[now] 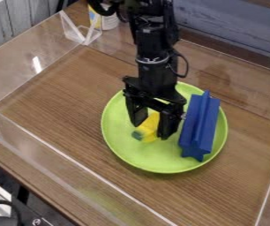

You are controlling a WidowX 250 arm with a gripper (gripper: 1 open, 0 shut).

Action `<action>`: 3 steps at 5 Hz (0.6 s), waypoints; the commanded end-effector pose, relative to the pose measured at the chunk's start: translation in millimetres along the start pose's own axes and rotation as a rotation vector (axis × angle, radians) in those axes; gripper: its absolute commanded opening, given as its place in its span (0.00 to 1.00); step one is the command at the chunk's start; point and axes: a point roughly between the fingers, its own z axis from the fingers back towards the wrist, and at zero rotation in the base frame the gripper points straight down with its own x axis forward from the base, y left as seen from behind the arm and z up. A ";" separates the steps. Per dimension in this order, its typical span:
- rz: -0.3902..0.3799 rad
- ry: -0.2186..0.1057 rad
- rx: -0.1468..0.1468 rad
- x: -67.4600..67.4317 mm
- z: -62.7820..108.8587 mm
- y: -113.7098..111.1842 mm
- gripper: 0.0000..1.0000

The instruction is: Put the banana in the green plate

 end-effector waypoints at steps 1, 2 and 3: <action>0.001 -0.057 0.016 2.1 15.6 0.1 1.00; 0.006 -0.056 0.019 1.5 14.5 0.3 1.00; 0.017 -0.111 0.014 0.5 39.8 1.3 1.00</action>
